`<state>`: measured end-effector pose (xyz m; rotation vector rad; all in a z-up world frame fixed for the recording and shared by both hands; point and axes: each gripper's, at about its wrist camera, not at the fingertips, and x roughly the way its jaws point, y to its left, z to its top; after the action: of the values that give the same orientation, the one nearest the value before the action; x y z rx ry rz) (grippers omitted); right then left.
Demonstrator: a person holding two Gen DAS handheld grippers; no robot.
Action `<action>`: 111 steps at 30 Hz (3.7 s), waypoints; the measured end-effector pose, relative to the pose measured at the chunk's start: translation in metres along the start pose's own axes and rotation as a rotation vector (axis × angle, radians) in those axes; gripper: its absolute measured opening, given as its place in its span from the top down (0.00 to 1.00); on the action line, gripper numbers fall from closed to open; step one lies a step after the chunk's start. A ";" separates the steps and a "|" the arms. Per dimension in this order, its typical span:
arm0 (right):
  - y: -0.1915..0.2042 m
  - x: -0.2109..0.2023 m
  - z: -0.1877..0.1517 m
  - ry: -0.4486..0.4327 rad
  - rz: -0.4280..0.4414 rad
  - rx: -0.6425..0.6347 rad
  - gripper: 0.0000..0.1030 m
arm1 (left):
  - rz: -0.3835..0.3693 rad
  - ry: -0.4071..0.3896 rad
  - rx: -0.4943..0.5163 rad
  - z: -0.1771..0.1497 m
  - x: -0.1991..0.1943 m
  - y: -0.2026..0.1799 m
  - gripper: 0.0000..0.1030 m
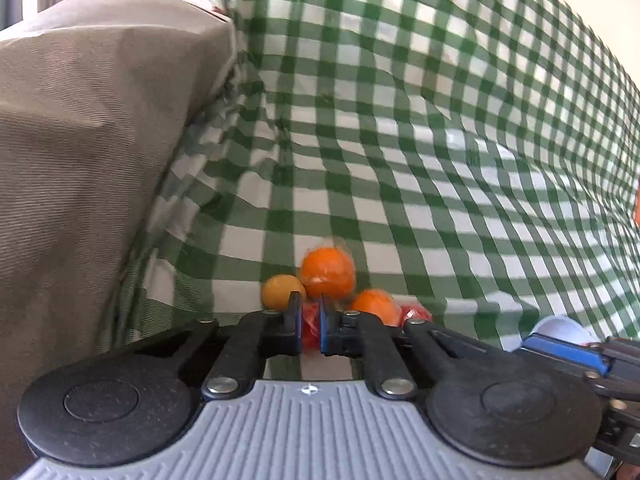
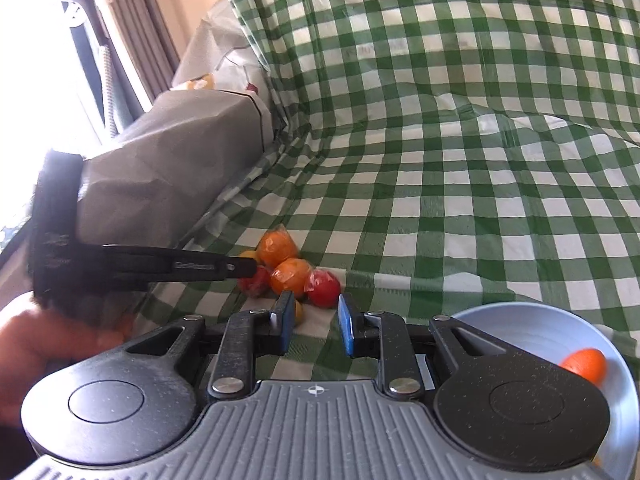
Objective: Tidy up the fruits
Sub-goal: 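Move both tools from the plate to the fruit pile beside it, then grasp a yellow-brown fruit with the left tool while the right tool grasps a red fruit, then carry the yellow-brown fruit and the red fruit over the light-blue plate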
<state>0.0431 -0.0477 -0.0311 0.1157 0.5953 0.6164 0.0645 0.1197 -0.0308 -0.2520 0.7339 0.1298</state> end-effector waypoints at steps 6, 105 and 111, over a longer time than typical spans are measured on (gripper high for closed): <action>0.006 0.032 0.013 0.029 -0.021 0.025 0.75 | -0.035 0.032 -0.037 0.000 0.005 0.007 0.67; -0.085 -0.110 -0.066 -0.081 -0.289 0.092 0.74 | -0.233 -0.154 0.459 -0.094 -0.084 -0.135 0.71; -0.081 -0.105 -0.067 -0.066 -0.284 0.073 0.74 | -0.257 -0.135 0.485 -0.098 -0.081 -0.139 0.71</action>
<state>-0.0222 -0.1786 -0.0574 0.1173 0.5584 0.3148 -0.0300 -0.0431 -0.0209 0.1264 0.5723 -0.2724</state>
